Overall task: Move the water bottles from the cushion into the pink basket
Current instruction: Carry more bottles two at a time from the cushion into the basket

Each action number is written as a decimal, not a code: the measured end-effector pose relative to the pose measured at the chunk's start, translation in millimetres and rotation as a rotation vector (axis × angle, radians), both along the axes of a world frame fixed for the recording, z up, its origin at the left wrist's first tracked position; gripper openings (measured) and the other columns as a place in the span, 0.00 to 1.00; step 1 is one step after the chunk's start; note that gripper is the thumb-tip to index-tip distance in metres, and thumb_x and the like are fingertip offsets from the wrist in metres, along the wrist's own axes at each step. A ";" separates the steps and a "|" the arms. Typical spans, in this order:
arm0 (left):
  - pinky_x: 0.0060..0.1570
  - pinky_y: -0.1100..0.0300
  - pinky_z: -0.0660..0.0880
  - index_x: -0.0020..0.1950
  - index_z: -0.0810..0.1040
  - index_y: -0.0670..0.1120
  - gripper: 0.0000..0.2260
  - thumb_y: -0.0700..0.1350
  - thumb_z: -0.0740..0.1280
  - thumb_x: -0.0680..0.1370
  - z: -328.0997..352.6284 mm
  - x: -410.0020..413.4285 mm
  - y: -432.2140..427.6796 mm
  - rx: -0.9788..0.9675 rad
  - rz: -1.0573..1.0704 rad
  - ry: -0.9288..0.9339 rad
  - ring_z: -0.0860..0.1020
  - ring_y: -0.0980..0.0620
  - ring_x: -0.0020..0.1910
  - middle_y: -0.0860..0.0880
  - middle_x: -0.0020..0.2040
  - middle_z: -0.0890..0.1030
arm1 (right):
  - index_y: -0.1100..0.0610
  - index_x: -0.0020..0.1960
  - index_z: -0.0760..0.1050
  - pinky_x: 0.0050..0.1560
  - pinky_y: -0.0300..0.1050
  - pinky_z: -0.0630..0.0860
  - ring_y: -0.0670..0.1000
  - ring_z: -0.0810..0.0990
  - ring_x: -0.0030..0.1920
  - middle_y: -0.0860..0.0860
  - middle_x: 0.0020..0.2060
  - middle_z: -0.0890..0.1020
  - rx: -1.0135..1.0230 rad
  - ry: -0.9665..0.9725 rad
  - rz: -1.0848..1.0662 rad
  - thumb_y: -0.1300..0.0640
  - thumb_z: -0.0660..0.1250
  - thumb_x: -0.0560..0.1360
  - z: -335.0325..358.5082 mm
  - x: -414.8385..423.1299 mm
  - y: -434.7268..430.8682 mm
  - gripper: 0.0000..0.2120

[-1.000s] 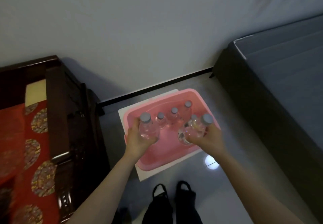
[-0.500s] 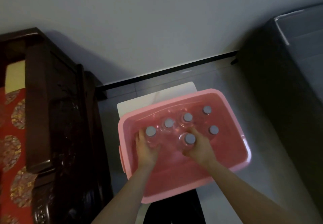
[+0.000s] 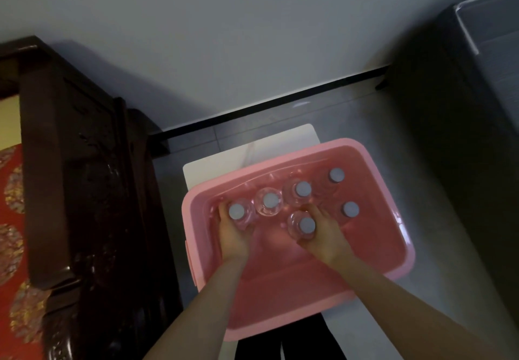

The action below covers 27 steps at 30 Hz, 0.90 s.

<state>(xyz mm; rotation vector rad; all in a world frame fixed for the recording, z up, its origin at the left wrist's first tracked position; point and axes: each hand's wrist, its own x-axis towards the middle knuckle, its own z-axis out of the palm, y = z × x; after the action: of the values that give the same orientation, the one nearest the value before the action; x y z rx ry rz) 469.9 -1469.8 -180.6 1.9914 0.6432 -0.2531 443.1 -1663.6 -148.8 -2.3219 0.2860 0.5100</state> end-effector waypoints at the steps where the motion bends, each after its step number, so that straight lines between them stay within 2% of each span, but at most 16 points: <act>1: 0.60 0.44 0.72 0.64 0.67 0.48 0.37 0.38 0.80 0.59 7.6 1.1 1.5 0.017 -0.022 0.002 0.76 0.42 0.57 0.43 0.59 0.76 | 0.53 0.64 0.72 0.49 0.44 0.74 0.55 0.77 0.55 0.52 0.55 0.76 -0.005 -0.012 -0.001 0.61 0.76 0.61 5.2 0.3 -1.7 0.32; 3: 0.58 0.51 0.73 0.65 0.68 0.45 0.36 0.40 0.80 0.60 29.8 3.5 4.4 0.054 -0.069 -0.037 0.76 0.46 0.55 0.45 0.58 0.77 | 0.50 0.63 0.73 0.44 0.49 0.77 0.53 0.77 0.54 0.50 0.56 0.76 -0.081 -0.074 0.053 0.59 0.75 0.63 17.5 -0.8 -5.3 0.30; 5: 0.57 0.60 0.70 0.64 0.71 0.45 0.31 0.41 0.79 0.64 50.2 3.6 10.9 0.101 -0.180 -0.152 0.73 0.53 0.54 0.50 0.57 0.75 | 0.50 0.58 0.77 0.35 0.46 0.76 0.52 0.78 0.50 0.48 0.51 0.78 -0.188 -0.208 0.217 0.60 0.74 0.63 27.7 -3.5 -7.2 0.24; 6: 0.56 0.62 0.69 0.62 0.73 0.45 0.27 0.41 0.77 0.66 58.4 4.0 14.9 0.161 -0.289 -0.220 0.72 0.54 0.54 0.51 0.56 0.75 | 0.51 0.52 0.79 0.30 0.43 0.73 0.53 0.79 0.46 0.48 0.46 0.79 -0.228 -0.272 0.305 0.61 0.73 0.62 31.7 -4.2 -7.8 0.19; 9: 0.51 0.55 0.73 0.55 0.78 0.45 0.14 0.41 0.73 0.71 67.9 8.6 26.1 0.377 -0.639 -0.295 0.75 0.46 0.51 0.48 0.52 0.78 | 0.54 0.39 0.77 0.24 0.38 0.61 0.52 0.77 0.37 0.47 0.34 0.77 -0.349 -0.367 0.466 0.62 0.73 0.59 35.3 -0.3 -9.9 0.10; 12: 0.47 0.52 0.74 0.49 0.80 0.43 0.11 0.35 0.71 0.68 68.6 17.6 29.4 0.454 -0.769 -0.247 0.75 0.41 0.48 0.45 0.49 0.79 | 0.55 0.35 0.76 0.24 0.38 0.59 0.52 0.77 0.35 0.48 0.32 0.76 -0.441 -0.349 0.514 0.63 0.77 0.54 38.6 10.9 -14.2 0.13; 16: 0.42 0.55 0.67 0.42 0.78 0.42 0.05 0.35 0.71 0.68 71.7 23.1 26.8 0.474 -0.777 -0.303 0.74 0.42 0.44 0.45 0.44 0.78 | 0.55 0.33 0.76 0.23 0.39 0.60 0.53 0.77 0.34 0.50 0.31 0.76 -0.513 -0.307 0.549 0.63 0.79 0.49 43.4 16.2 -17.3 0.16; 20: 0.43 0.54 0.69 0.42 0.77 0.42 0.06 0.35 0.71 0.68 68.5 21.3 23.6 0.488 -0.780 -0.342 0.73 0.43 0.45 0.45 0.45 0.78 | 0.57 0.34 0.75 0.24 0.41 0.64 0.54 0.76 0.33 0.51 0.32 0.75 -0.511 -0.323 0.540 0.66 0.77 0.48 39.0 15.0 -16.1 0.18; 24: 0.45 0.51 0.71 0.43 0.76 0.41 0.06 0.34 0.70 0.69 68.3 17.6 23.0 0.508 -0.810 -0.297 0.73 0.41 0.48 0.44 0.47 0.77 | 0.60 0.38 0.76 0.26 0.46 0.70 0.57 0.77 0.36 0.55 0.36 0.77 -0.449 -0.301 0.558 0.67 0.77 0.53 39.2 13.8 -13.5 0.17; 27: 0.49 0.48 0.73 0.47 0.76 0.42 0.07 0.38 0.69 0.70 77.6 17.6 22.3 0.543 -0.858 -0.232 0.73 0.42 0.51 0.45 0.50 0.77 | 0.58 0.50 0.77 0.36 0.48 0.72 0.57 0.76 0.47 0.54 0.46 0.77 -0.425 -0.268 0.594 0.57 0.73 0.62 50.2 19.9 -21.1 0.17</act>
<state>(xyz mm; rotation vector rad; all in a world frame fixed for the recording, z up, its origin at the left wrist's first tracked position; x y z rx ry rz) 487.4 -1447.5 -103.0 2.6826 -0.3743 -0.3719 463.0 -1684.7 -98.7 -2.8522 -0.4865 0.4359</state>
